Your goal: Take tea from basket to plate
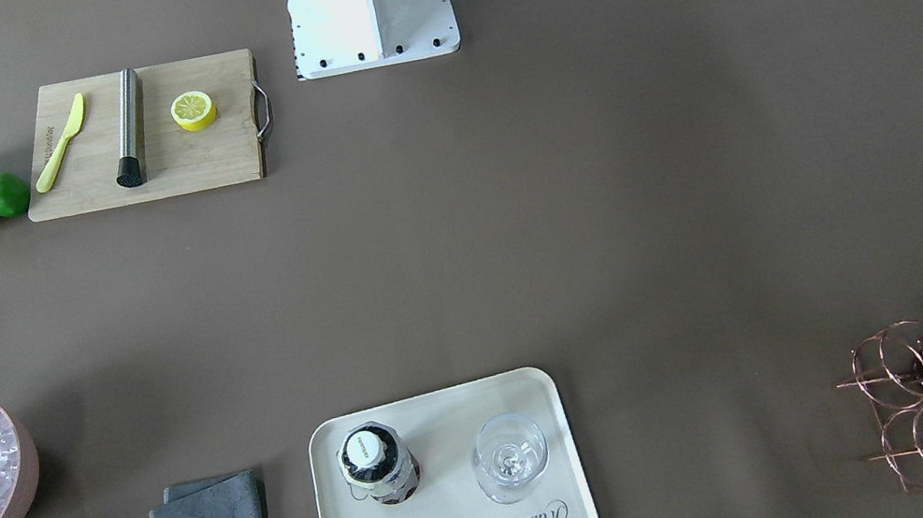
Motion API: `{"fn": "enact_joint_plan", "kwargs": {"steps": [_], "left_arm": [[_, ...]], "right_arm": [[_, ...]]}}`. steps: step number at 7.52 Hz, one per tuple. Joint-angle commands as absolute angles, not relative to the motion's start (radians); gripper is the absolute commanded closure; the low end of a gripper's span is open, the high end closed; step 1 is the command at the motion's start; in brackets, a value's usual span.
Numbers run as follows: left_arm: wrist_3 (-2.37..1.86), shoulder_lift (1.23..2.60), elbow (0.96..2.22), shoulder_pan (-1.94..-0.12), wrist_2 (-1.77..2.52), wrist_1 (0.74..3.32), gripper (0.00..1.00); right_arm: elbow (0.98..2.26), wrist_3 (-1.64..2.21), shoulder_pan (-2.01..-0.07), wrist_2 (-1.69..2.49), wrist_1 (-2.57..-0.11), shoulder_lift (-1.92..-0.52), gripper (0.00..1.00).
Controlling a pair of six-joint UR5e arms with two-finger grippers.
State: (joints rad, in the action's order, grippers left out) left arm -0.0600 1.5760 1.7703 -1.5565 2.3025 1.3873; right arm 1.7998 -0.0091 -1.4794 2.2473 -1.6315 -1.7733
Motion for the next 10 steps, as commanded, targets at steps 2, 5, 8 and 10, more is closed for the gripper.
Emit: {"fn": "enact_joint_plan", "kwargs": {"steps": [2,5,8,10], "left_arm": [[-0.063,1.565,1.756,-1.569,2.321,1.390,0.02],[-0.069,1.514,1.756,-1.589,2.321,1.391,0.02],[-0.069,1.503,1.752,-1.589,2.321,1.390,0.02],[-0.071,1.503,1.755,-1.589,2.321,1.388,0.02]], "right_arm": [[1.802,-0.009,-1.480,2.249,-1.632,-1.773,0.01],[1.799,-0.009,-1.480,2.247,-1.631,-1.773,0.01],[1.799,-0.009,-1.479,2.247,-1.631,-1.773,0.01],[1.799,-0.009,-1.479,2.247,-1.631,-1.773,0.01]]}}
